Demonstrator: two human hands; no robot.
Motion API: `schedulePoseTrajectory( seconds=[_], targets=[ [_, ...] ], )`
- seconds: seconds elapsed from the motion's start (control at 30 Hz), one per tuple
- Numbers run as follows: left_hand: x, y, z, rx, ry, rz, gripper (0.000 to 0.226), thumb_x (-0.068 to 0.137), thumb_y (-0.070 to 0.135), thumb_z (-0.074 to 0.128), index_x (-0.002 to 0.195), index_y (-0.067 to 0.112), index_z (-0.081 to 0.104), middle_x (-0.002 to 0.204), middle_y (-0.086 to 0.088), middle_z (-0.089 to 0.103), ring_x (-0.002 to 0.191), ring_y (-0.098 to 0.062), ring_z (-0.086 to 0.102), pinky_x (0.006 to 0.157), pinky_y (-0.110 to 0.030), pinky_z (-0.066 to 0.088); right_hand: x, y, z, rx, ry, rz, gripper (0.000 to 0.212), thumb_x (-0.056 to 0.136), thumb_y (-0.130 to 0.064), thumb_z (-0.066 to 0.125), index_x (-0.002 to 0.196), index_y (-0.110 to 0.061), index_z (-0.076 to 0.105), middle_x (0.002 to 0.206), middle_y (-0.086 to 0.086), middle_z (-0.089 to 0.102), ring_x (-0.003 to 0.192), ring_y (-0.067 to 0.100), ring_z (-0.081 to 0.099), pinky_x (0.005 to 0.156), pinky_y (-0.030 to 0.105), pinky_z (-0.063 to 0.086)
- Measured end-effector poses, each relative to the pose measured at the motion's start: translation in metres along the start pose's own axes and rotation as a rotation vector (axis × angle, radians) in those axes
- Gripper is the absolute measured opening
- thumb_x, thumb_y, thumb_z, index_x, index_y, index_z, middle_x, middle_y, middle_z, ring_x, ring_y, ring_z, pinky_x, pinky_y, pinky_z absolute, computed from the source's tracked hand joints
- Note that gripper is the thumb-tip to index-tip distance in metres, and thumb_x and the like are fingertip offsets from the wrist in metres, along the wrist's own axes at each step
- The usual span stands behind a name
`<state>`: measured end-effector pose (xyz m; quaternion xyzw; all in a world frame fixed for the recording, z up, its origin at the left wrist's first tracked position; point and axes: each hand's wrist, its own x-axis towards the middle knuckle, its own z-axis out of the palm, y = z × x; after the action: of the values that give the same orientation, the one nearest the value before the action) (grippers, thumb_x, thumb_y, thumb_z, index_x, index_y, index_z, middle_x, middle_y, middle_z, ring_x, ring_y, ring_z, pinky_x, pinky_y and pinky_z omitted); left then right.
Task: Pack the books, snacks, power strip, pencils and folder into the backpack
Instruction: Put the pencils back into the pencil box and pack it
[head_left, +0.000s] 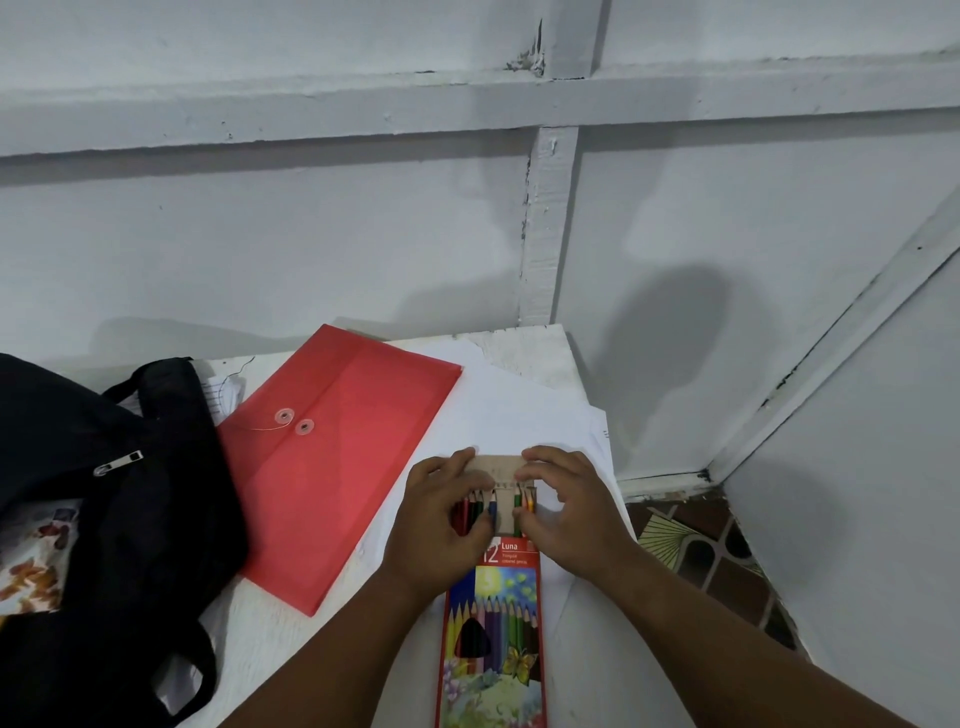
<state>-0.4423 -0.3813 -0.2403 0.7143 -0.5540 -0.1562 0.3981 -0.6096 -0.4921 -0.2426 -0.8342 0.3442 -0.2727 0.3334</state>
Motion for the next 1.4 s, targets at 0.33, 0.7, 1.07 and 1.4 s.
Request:
schedulePoseTrajectory(
  seconds=[0.33,0.7,1.07,1.4],
  targets=[
    [0.000,0.000,0.000,-0.001,-0.004,-0.040,0.039,0.076,0.045,0.065,0.112,0.031,0.068,0.142,0.021,0.046,0.130,0.001,0.031,0.096,-0.009,0.029,0.000,-0.003,-0.001,-0.007,-0.036,0.008,0.027,0.070,-0.036,0.072,0.096,-0.029,0.070,0.125,-0.019,0.055,0.118,0.002,0.046,0.091,0.011,0.038],
    [0.006,0.005,-0.005,0.081,-0.088,-0.053,0.034,0.078,0.037,0.068,0.109,0.022,0.068,0.142,0.013,0.048,0.132,-0.006,0.033,0.106,-0.027,0.037,0.005,-0.008,-0.007,-0.077,-0.172,0.044,0.021,0.079,-0.033,0.077,0.095,-0.032,0.063,0.126,-0.018,0.050,0.119,0.002,0.039,0.092,0.004,0.027],
    [-0.027,0.033,-0.049,0.059,-0.177,-0.221,0.051,0.101,0.033,0.056,0.149,0.036,0.040,0.160,0.013,0.029,0.148,-0.004,0.022,0.122,-0.034,0.025,0.009,-0.041,-0.004,-0.190,-0.136,0.100,0.018,0.090,-0.025,0.066,0.108,-0.024,0.065,0.140,-0.003,0.047,0.127,0.015,0.040,0.100,0.028,0.043],
    [-0.105,0.001,-0.147,0.315,0.356,-0.093,0.030,0.085,0.020,0.066,0.114,0.017,0.071,0.110,0.008,0.067,0.114,-0.016,0.055,0.098,-0.035,0.047,-0.011,-0.124,0.057,-0.016,-0.058,-0.166,0.016,0.082,-0.021,0.075,0.094,-0.028,0.067,0.122,-0.008,0.060,0.120,0.011,0.049,0.102,0.027,0.037]
  ],
)
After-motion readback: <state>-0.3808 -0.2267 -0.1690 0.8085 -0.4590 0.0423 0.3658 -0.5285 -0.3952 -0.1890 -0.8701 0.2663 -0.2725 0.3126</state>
